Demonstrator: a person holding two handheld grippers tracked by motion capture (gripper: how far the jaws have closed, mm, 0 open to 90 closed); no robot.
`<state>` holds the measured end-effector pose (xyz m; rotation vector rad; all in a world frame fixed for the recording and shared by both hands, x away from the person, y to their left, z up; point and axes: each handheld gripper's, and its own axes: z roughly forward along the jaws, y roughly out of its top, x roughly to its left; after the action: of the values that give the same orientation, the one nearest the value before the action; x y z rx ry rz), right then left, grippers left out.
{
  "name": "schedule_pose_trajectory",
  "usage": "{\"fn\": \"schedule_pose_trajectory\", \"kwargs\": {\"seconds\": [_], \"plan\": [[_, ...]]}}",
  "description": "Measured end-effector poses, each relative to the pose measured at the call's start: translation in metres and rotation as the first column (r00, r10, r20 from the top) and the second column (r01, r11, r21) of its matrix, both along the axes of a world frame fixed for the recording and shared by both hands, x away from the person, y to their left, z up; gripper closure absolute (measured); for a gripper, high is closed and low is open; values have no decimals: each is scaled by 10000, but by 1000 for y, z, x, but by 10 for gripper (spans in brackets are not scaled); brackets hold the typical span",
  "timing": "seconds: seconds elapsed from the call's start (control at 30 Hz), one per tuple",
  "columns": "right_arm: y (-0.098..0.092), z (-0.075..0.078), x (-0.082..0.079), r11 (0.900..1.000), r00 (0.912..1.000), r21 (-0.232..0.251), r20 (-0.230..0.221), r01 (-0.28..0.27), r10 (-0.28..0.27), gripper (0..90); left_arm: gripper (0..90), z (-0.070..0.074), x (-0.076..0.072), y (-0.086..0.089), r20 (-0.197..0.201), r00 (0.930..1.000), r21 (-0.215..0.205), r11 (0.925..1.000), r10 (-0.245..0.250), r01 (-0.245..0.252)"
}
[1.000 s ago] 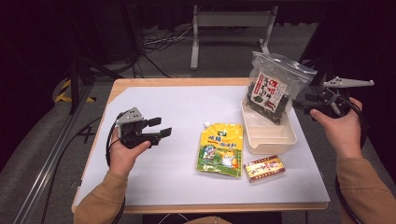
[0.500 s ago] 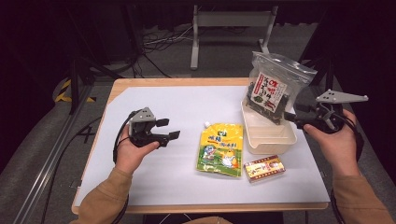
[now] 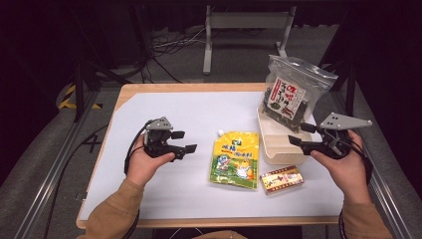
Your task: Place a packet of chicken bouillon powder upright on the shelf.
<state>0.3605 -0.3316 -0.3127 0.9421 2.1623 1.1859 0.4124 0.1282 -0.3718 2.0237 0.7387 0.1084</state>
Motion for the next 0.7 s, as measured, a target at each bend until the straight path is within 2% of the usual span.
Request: {"fn": "schedule_pose_trajectory", "kwargs": {"seconds": [0.1, 0.17, 0.2, 0.23, 0.27, 0.33, 0.37, 0.47, 0.53, 0.67, 0.7], "plan": [[5, -5, -2, 9996, 9999, -217, -84, -152, 150, 375, 333, 0, 1, -4, 14, 10000, 321, 9995, 81, -82], [6, -5, -5, 9997, 9997, -52, -76, -219, 219, 374, 343, 0, 3, -9, -326, 9995, 339, 9994, -25, 37], [7, -5, -6, 9995, 9995, -102, -79, -296, 295, 373, 336, 0, 5, -10, -529, 9986, 296, 9995, -53, 69], [7, -5, -6, 9995, 9995, -102, -79, -296, 295, 373, 328, 0, 5, -10, -529, 9986, 296, 9995, -53, 69], [8, -5, -6, 9994, 9994, -134, -63, -332, 331, 373, 328, 0, 7, -12, -751, 9972, 381, 9993, 59, -30], [9, -5, -7, 9990, 9992, -188, -11, -400, 400, 373, 356, -1, 9, -16, -772, 9965, 471, 9985, 315, -280], [9, -5, -7, 9989, 9991, -198, 17, -421, 421, 372, 364, -2, 12, -19, -740, 9969, 631, 9978, 270, -224], [9, -6, -9, 9989, 9991, -246, 38, -410, 411, 371, 356, -6, 16, -29, -1005, 9948, 764, 9970, 175, -99], [9, -6, -9, 9988, 9991, -230, 66, -421, 423, 371, 347, -10, 19, -36, -1278, 9915, 719, 9973, 231, -140], [8, -4, -12, 9993, 9993, -145, 149, -341, 343, 366, 331, -18, 23, -49, -1542, 9867, 816, 9959, 506, -383], [8, -4, -12, 9994, 9994, -144, 163, -316, 318, 364, 328, -21, 24, -52, -1699, 9835, 748, 9959, 624, -503]]}}
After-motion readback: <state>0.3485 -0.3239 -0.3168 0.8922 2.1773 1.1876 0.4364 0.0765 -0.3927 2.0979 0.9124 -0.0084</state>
